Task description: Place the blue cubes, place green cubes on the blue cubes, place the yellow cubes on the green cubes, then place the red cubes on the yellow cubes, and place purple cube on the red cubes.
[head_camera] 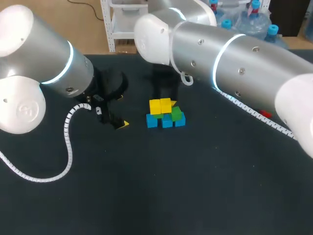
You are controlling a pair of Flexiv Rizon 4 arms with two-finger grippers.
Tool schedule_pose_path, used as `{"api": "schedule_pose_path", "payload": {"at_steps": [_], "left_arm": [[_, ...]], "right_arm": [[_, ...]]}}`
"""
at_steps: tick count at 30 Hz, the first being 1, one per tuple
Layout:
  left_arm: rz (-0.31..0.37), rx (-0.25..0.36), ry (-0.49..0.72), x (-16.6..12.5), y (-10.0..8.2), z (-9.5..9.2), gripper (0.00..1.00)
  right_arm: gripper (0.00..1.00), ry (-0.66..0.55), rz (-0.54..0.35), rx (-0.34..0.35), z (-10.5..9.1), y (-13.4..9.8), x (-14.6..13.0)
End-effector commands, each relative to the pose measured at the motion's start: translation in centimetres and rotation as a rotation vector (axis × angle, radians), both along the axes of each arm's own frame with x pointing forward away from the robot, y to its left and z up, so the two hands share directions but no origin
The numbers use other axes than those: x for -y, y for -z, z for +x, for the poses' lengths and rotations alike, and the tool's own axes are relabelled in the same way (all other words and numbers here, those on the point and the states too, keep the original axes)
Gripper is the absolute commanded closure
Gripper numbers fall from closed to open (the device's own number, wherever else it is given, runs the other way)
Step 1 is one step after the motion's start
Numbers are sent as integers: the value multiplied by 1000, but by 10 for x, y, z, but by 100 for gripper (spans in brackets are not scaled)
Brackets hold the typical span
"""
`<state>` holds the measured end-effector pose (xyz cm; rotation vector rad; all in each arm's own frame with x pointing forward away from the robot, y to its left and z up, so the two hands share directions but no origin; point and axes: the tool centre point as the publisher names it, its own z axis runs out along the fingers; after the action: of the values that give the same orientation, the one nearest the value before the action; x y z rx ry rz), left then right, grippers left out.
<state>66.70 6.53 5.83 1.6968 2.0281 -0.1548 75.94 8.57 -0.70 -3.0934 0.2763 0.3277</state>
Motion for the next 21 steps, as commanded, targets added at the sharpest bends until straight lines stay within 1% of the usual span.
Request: {"api": "schedule_pose_path", "payload": {"at_steps": [1,6,8,12,15,18,19,20,21], "left_arm": [[-5,-1,5,-1,0,1,0],[-5,-1,5,-1,0,1,0],[-5,-1,5,-1,0,1,0],[-5,-1,5,-1,0,1,0],[-5,-1,5,-1,0,1,0],[-5,-1,5,-1,0,1,0],[-5,-1,5,-1,0,1,0],[-5,-1,5,-1,0,1,0],[-5,-1,5,-1,0,1,0]], "right_arm": [[100,32,10,-81,9,-4,4],[100,85,6,-52,17,-10,13],[100,124,14,-43,20,-12,17],[100,224,-8,-21,27,-17,26],[100,322,-23,-8,32,-21,34],[100,449,-50,7,35,-28,47],[100,508,-64,16,36,-30,53],[100,544,-67,17,34,-33,57],[100,606,-78,22,31,-37,61]]}}
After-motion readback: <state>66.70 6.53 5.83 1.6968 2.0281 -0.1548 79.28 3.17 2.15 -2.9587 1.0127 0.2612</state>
